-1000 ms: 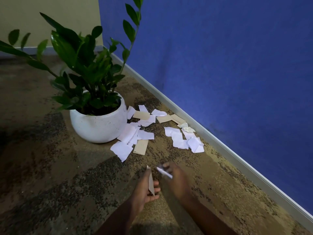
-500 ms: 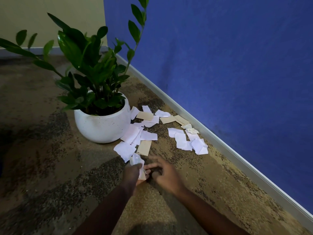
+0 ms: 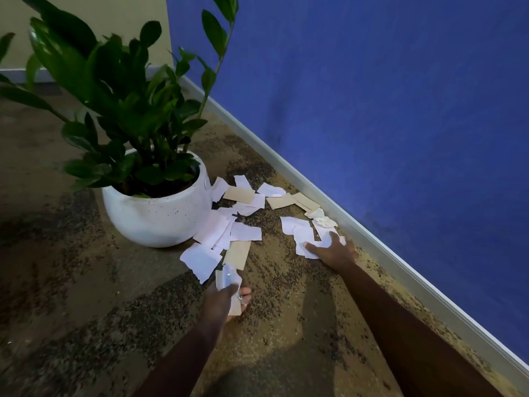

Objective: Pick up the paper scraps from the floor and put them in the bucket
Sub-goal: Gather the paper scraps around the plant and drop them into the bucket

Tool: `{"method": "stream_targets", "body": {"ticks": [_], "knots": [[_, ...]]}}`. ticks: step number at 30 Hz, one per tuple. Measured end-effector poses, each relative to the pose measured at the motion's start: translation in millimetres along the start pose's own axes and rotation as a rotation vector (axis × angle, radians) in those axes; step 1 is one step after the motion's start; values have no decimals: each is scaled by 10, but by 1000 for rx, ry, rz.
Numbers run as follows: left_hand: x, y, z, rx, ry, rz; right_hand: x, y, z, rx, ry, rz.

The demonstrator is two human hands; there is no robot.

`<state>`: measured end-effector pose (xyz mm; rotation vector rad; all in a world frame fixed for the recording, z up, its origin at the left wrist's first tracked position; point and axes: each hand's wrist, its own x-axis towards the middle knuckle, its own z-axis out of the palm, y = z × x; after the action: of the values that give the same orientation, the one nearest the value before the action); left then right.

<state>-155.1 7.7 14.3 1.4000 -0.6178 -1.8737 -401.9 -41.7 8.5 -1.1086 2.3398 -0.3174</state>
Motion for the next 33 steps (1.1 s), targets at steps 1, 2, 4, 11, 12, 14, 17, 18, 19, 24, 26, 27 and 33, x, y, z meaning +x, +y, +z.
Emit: {"method": "stream_targets", "body": {"ticks": [1, 2, 4, 11, 12, 14, 17, 18, 19, 24, 26, 27, 33], "knots": [[10, -4, -12, -11, 5, -5, 10, -47, 38, -29, -38, -5], [21, -8, -16, -20, 8, -9, 4, -87, 87, -96, -48, -22], [31, -4, 1, -25, 0, -9, -42, -140, 166, -195, 3, -65], [39, -52, 184, 71, 19, -1, -383, -55, 249, 43, 11, -147], [43, -77, 215, 76, 18, -11, -475, -28, 253, 132, 9, -162], [25, -119, 281, 91, 10, -27, -712, -9, 296, 202, 26, -223], [-36, -156, 355, 138, -34, -35, -1105, -61, 474, 256, 36, -356], [-59, -155, 367, 136, -71, -41, -1216, -96, 554, 261, 30, -416], [-86, -149, 369, 109, -105, -54, -1306, -139, 629, 246, 23, -465], [-199, -84, 235, -172, -224, -127, -1512, -367, 795, 266, -89, -526], [-188, -56, 130, -153, -204, -148, -1561, -475, 836, 304, -198, -531], [-179, -40, 68, -103, -177, -153, -1578, -527, 869, 302, -250, -526], [-125, 167, -352, -15, -46, -110, -1505, -792, 948, 167, -404, -508]]}}
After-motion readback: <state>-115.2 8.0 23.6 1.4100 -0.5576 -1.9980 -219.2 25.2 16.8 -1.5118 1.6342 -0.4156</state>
